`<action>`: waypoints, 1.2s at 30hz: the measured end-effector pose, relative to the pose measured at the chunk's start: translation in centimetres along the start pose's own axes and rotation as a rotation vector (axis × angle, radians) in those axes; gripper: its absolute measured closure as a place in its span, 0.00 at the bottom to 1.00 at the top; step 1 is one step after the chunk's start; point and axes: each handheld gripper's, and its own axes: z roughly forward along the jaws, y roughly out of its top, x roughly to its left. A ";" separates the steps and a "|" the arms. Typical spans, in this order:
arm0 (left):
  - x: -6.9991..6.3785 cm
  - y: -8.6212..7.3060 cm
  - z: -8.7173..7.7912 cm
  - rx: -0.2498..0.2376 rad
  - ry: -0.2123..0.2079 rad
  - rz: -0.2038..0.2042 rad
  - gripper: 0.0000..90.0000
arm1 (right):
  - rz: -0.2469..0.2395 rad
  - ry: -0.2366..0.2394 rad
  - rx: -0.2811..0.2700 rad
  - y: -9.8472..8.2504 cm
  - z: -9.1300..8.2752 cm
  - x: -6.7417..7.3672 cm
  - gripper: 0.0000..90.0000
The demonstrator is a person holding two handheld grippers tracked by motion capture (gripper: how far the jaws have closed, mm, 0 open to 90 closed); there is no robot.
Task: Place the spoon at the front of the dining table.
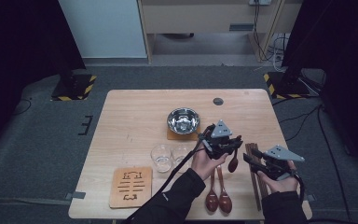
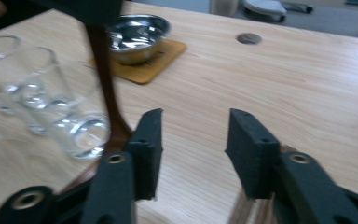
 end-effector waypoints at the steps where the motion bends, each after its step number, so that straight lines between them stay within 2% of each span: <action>1: 0.0 0.3 -0.1 0.000 -0.001 0.006 0.94 | 0.006 -0.010 0.003 -0.1 0.0 -0.2 0.55; 2: -0.1 0.4 -0.1 -0.002 -0.002 0.008 0.94 | 0.013 -0.034 0.006 -0.4 0.0 -0.7 0.50; 9: 0.0 1.3 -0.7 0.010 -0.007 0.023 0.94 | 0.042 -0.115 0.031 -1.5 -0.1 -3.2 0.32; 12: 0.2 1.6 -1.0 0.011 -0.006 0.026 0.94 | 0.055 -0.154 0.059 -2.1 0.0 -4.3 0.25; 16: 0.3 2.0 -1.3 0.009 -0.009 0.025 0.94 | 0.068 -0.186 0.102 -2.9 0.1 -5.4 0.24; 18: 0.4 2.2 -1.4 0.006 -0.011 0.021 0.94 | 0.077 -0.217 0.109 -3.3 0.3 -5.8 0.23; 22: 0.5 2.4 -1.7 0.009 -0.010 0.022 0.94 | 0.085 -0.232 0.137 -4.0 0.5 -6.5 0.21; 30: 0.7 2.9 -2.2 0.007 -0.011 0.014 0.94 | 0.109 -0.278 0.144 -4.8 1.1 -7.6 0.19; 36: 0.8 3.6 -2.8 -0.005 -0.009 0.016 0.94 | 0.092 -0.308 0.146 -5.0 1.1 -8.1 0.20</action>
